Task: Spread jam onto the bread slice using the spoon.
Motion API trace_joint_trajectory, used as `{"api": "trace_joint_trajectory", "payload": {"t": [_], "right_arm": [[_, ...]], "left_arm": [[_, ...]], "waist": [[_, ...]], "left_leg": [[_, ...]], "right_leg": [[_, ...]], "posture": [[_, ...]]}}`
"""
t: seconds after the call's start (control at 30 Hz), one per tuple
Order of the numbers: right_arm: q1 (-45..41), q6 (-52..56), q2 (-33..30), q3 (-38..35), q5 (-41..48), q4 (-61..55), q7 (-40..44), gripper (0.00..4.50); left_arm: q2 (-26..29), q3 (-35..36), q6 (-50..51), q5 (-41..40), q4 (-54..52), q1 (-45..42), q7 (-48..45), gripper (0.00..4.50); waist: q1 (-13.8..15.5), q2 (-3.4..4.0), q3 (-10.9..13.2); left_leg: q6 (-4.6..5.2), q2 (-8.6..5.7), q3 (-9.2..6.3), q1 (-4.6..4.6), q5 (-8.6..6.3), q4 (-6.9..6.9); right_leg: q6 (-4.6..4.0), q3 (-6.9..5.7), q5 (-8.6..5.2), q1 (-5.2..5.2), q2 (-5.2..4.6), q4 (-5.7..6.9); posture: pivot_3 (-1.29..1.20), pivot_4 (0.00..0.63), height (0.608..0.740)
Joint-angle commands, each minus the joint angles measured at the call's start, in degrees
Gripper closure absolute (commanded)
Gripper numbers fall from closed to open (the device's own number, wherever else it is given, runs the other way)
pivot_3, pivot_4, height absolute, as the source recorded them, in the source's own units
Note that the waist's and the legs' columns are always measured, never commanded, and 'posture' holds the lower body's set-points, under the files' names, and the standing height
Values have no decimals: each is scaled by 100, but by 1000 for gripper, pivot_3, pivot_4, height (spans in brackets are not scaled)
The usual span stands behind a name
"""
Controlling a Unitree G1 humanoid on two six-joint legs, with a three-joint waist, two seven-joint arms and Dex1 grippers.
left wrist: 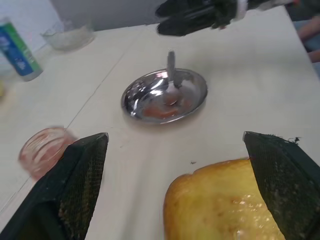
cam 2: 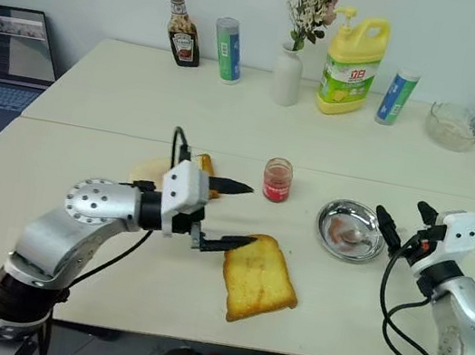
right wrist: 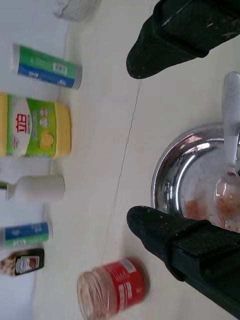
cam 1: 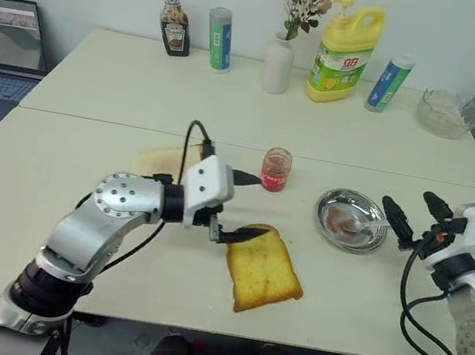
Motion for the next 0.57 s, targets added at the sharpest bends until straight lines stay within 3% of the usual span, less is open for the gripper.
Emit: {"api": "trace_joint_trajectory", "payload": {"t": [0.03,0.33,0.57], "right_arm": [[387,453,-620,-250,560,-936,732,47],[1685,543,-1980,-928,895,-1284,2785,47],[1990,376,-2299,-1246,673,-1013,3515,47]], "left_arm": [[605,607,129,109,-108,507,-40,0],[1501,1704,-506,39,-62,2214,-767,0],[1572,1832,-398,-255,-158,2288,-1041,0]], "waist": [[-10,0,0],[32,-11,4],[28,-15,6]], "left_leg": [[0,1,0,2,0,-3],[0,-4,6,14,0,4],[0,-4,5,57,-1,4]], "right_leg": [[0,1,-1,0,0,-1],[20,-4,-14,20,-15,-7],[18,-7,-22,67,-17,-11]], "posture": [[0,150,740],[0,150,740],[0,150,740]]}}
